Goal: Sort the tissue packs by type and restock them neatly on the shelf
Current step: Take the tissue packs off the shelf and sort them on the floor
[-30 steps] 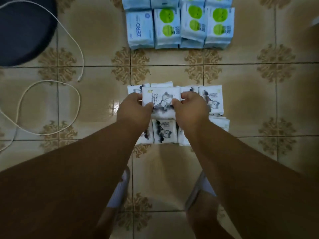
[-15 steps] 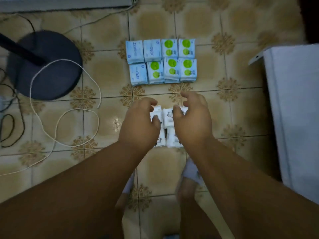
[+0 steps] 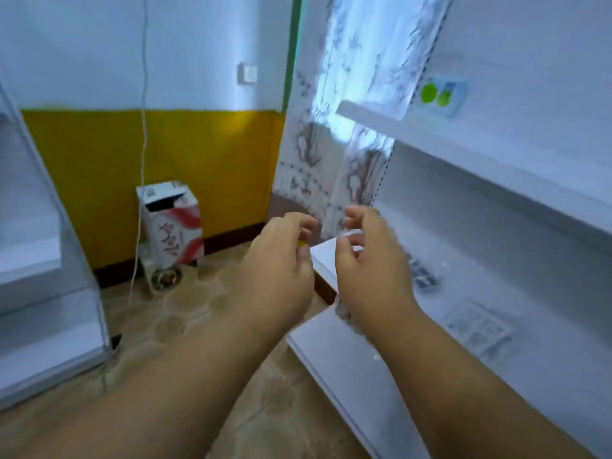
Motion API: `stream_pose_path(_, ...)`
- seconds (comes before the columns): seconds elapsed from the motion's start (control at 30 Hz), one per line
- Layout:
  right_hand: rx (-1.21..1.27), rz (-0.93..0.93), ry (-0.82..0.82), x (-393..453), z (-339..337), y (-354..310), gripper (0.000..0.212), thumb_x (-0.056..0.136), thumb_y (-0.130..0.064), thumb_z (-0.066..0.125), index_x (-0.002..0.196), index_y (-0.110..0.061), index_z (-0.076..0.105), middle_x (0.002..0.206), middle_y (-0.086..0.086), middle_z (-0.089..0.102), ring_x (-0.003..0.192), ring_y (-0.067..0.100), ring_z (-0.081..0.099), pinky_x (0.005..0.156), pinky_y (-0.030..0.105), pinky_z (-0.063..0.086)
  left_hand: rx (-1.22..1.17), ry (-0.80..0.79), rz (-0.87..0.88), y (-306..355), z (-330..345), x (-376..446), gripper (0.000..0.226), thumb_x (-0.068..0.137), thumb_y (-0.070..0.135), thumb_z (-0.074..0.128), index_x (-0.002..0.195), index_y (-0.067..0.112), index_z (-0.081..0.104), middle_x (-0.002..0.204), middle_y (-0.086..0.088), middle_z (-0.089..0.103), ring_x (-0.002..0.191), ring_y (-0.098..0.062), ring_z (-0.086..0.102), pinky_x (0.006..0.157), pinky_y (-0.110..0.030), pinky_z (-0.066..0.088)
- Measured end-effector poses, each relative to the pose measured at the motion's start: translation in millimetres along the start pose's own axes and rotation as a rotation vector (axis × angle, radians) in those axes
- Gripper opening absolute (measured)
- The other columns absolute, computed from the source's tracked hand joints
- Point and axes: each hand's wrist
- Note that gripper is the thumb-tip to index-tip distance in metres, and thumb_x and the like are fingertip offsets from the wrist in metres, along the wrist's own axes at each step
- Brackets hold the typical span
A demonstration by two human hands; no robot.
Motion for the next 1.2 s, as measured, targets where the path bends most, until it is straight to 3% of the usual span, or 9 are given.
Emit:
stream_pose_path(0.17,0.008,-0.033,0.223,85.4,-104.2,0.0,0.033,0.093,-0.012,0.053,0.122,-0.027,0.054,0.116,-0.006,0.059,0.097,0.01,0.058,0.08,0.022,0.04,-0.098,0.038,0.145,102.9,41.9,88.0,0.026,0.097,0.015,0.049,0.117,0.033,0.053,0.104,0.015,0.053,0.094,-0.004,0.054,0.078,-0.025,0.047)
stream_pose_path(0.4,-0.022,-0.024,0.252,196.3,-188.6,21.2,0.033,0.096,-0.014,0.054,0.127,-0.025,0.051,0.125,-0.003,0.056,0.107,0.017,0.058,0.083,0.026,0.042,-0.213,0.006,0.204,194.4,101.2,201.5,0.026,0.098,0.015,0.045,0.114,0.034,0.052,0.112,0.012,0.057,0.09,-0.004,0.057,0.074,-0.028,0.05)
stream_pose_path(0.53,0.01,0.109,0.23,259.8,-192.9,58.1,0.034,0.096,-0.015,0.054,0.129,-0.022,0.05,0.126,0.001,0.057,0.106,0.019,0.058,0.093,0.038,0.052,-0.16,-0.055,0.158,189.1,147.4,263.4,0.023,0.099,0.017,0.047,0.11,0.036,0.049,0.11,0.011,0.059,0.088,-0.002,0.056,0.078,-0.031,0.054)
stream_pose_path(0.7,-0.083,0.188,0.231,352.4,-175.6,109.0,0.038,0.093,-0.013,0.056,0.13,-0.021,0.048,0.129,0.006,0.055,0.106,0.022,0.057,0.086,0.035,0.053,-0.09,-0.19,0.153,163.2,200.6,357.5,0.023,0.099,0.015,0.047,0.118,0.027,0.051,0.111,0.004,0.06,0.086,-0.014,0.059,0.067,-0.028,0.049)
stream_pose_path(0.83,-0.19,0.233,0.207,439.2,-158.1,143.2,0.046,0.09,-0.014,0.058,0.134,-0.02,0.047,0.129,0.01,0.054,0.108,0.025,0.057,0.087,0.032,0.05,-0.177,-0.312,0.056,138.8,244.8,457.9,0.023,0.095,0.012,0.048,0.114,0.025,0.053,0.113,-0.004,0.062,0.092,-0.025,0.063,0.068,-0.032,0.051)
stream_pose_path(0.93,-0.232,0.274,0.217,498.1,-148.7,162.5,0.049,0.089,-0.012,0.056,0.136,-0.022,0.046,0.126,0.01,0.052,0.095,0.024,0.055,0.075,0.028,0.046,-0.231,-0.392,-0.008,126.6,277.0,520.0,0.031,0.091,0.013,0.053,0.12,0.022,0.051,0.109,-0.006,0.062,0.093,-0.026,0.064,0.074,-0.037,0.055)
stream_pose_path(1.03,-0.232,0.344,0.254,544.6,-139.4,181.3,0.055,0.088,-0.01,0.055,0.14,-0.022,0.041,0.123,0.012,0.049,0.095,0.026,0.055,0.077,0.033,0.052,-0.196,-0.446,0.012,122.8,306.6,570.0,0.041,0.092,0.011,0.055,0.131,0.018,0.043,0.109,-0.005,0.057,0.091,-0.023,0.06,0.075,-0.036,0.054)
stream_pose_path(1.13,-0.28,0.398,0.297,570.7,-130.1,197.9,0.045,0.084,-0.009,0.058,0.126,-0.018,0.047,0.103,0.006,0.05,0.095,0.028,0.06,0.081,0.039,0.056,-0.208,-0.512,-0.029,121.7,330.2,600.9,0.045,0.089,0.005,0.056,0.131,0.012,0.043,0.105,-0.007,0.054,0.092,-0.024,0.056,0.075,-0.032,0.047)
stream_pose_path(1.2,-0.289,0.401,0.318,579.2,-127.1,207.2,0.035,0.081,-0.007,0.059,0.111,-0.019,0.046,0.094,0.002,0.05,0.091,0.026,0.06,0.078,0.037,0.055,-0.202,-0.505,-0.042,118.2,342.3,611.2,0.044,0.083,0.007,0.062,0.124,0.011,0.049,0.107,-0.007,0.058,0.097,-0.026,0.058,0.081,-0.033,0.051)
Point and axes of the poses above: each hand's wrist, its own x-axis towards the middle knuckle, its own z-axis out of the palm, y = z × x
